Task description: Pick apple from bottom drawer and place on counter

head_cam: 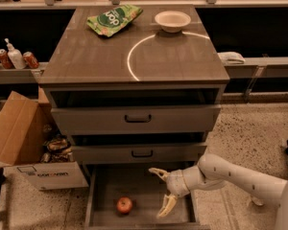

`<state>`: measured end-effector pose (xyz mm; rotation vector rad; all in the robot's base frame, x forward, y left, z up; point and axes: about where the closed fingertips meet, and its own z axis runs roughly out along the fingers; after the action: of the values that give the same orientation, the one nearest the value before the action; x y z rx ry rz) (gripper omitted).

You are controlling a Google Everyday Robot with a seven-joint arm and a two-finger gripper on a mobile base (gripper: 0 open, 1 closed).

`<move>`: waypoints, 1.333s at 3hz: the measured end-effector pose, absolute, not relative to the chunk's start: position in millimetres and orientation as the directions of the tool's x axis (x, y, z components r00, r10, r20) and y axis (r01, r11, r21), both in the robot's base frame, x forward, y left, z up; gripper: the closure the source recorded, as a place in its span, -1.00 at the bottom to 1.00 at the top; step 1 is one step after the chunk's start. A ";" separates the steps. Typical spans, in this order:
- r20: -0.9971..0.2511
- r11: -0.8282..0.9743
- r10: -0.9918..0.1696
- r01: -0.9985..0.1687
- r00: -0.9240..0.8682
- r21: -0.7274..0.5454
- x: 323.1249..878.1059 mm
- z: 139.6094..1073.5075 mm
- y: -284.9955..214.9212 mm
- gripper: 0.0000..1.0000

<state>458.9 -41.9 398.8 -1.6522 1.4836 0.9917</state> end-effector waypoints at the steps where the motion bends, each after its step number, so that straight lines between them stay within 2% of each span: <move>1: -0.884 -0.107 -0.468 -0.994 0.017 0.037 460.4 366.9 -36.2 -1.00; 2: -0.884 -0.086 -0.467 -0.993 -0.033 0.082 473.6 311.2 -19.8 -1.00; 4: -0.853 -0.089 -0.521 -0.992 -0.030 0.089 482.4 291.1 -3.1 -1.00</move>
Offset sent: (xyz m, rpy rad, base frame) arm 0.0104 0.0151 -0.0988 -0.0291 0.1113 -0.0116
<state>482.4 -3.1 291.1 -1.6625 1.5984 1.0310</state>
